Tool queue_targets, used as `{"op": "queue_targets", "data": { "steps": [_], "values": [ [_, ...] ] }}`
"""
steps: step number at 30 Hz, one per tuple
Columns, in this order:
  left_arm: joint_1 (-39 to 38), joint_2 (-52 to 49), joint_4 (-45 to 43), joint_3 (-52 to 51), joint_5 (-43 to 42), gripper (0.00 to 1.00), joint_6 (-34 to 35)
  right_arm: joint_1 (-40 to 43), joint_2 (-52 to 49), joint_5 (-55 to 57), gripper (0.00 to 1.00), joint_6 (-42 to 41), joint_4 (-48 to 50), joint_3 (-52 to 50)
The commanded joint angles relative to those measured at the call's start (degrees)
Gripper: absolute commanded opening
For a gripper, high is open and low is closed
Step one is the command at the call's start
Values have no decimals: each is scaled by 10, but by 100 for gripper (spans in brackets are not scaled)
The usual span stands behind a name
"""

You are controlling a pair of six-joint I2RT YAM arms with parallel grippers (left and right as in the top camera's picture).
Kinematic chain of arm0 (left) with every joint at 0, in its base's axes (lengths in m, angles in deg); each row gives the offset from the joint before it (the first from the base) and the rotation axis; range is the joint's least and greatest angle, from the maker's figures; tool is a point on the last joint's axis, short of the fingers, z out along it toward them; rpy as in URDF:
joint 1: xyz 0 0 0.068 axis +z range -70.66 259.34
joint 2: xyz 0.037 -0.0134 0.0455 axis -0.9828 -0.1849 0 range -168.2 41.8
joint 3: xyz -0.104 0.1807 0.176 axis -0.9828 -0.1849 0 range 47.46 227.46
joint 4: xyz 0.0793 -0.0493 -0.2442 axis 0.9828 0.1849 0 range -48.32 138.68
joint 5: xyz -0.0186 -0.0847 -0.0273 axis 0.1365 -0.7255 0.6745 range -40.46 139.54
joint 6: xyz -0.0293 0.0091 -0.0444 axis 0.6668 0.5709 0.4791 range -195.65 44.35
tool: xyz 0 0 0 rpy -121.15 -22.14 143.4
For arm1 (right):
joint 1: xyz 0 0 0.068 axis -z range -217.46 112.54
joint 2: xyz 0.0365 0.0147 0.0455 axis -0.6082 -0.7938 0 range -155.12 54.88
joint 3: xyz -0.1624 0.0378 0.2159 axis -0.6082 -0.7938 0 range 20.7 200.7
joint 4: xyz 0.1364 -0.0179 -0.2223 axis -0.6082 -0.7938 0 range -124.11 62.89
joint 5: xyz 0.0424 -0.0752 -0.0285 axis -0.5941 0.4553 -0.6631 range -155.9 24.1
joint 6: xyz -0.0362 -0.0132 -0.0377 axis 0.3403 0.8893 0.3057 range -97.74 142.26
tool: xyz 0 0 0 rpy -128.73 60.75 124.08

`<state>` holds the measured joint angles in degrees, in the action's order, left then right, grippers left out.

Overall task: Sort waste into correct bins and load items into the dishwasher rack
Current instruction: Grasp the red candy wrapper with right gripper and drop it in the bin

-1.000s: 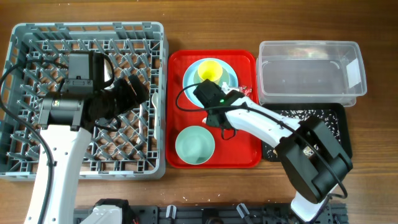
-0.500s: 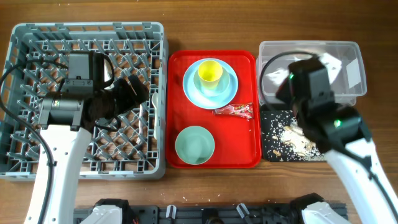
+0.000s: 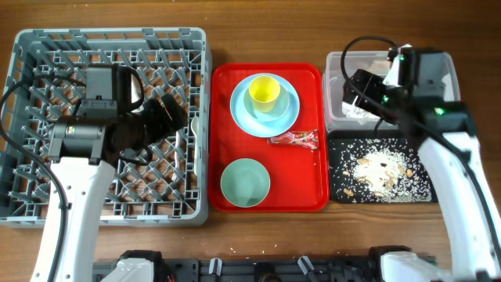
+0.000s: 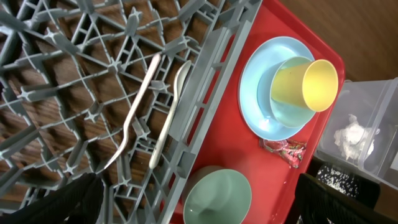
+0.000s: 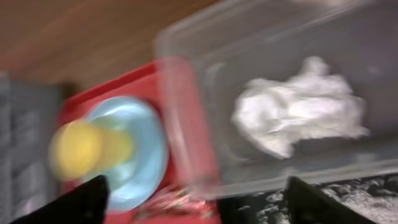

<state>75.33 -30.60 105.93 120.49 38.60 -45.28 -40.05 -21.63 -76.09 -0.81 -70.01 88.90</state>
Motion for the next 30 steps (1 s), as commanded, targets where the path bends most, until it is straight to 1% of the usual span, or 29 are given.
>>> {"op": "queue_targets", "data": {
  "steps": [1, 3, 5, 8, 10, 11, 15, 19, 21, 22, 23, 24, 25, 27, 28, 29, 30],
  "values": [
    [2, 7, -1, 3, 3, 100, 5, -35, 26, -160, 65, 113, -40, 12],
    [2, 7, -1, 3, 3, 100, 5, -84, 17, -155, 56, 149, -52, -10],
    [2, 7, -1, 3, 3, 100, 5, -148, -9, -116, 50, 187, -52, -35],
    [2, 7, -1, 3, 3, 100, 5, -210, -68, -38, 51, 188, -41, -58],
    [2, 7, -1, 3, 3, 100, 5, -221, -123, 2, 52, 191, -33, -58],
    [2, 7, -1, 3, 3, 100, 5, -222, -141, 7, 55, 191, -30, -58],
    [2, 7, -1, 3, 3, 100, 5, -222, -226, 14, 55, 202, 2, -59],
    [2, 7, -1, 3, 3, 100, 5, -221, -287, 20, 63, 247, 36, -59],
    [2, 7, -1, 3, 3, 100, 5, -222, -303, 29, 61, 245, 48, -59],
    [2, 7, -1, 3, 3, 100, 5, -222, -308, 29, 54, 240, 45, -59],
    [2, 7, -1, 3, 3, 100, 5, -222, -309, 29, 41, 238, 43, -59],
    [2, 7, -1, 3, 3, 100, 5, -222, -309, 29, 34, 229, 41, -59],
    [2, 7, -1, 3, 3, 100, 5, -222, -309, 29, 31, 229, 38, -59],
    [2, 7, -1, 3, 3, 100, 5, -222, -309, 29, 27, 229, 32, -59],
    [2, 7, -1, 3, 3, 100, 5, -222, -309, 28, 20, 229, 29, -59],
    [2, 7, -1, 3, 3, 100, 5, -222, -309, 24, 9, 229, 25, -59],
    [2, 7, -1, 3, 3, 100, 5, -222, -307, 9, 4, 228, 21, -59]
  ]
}}
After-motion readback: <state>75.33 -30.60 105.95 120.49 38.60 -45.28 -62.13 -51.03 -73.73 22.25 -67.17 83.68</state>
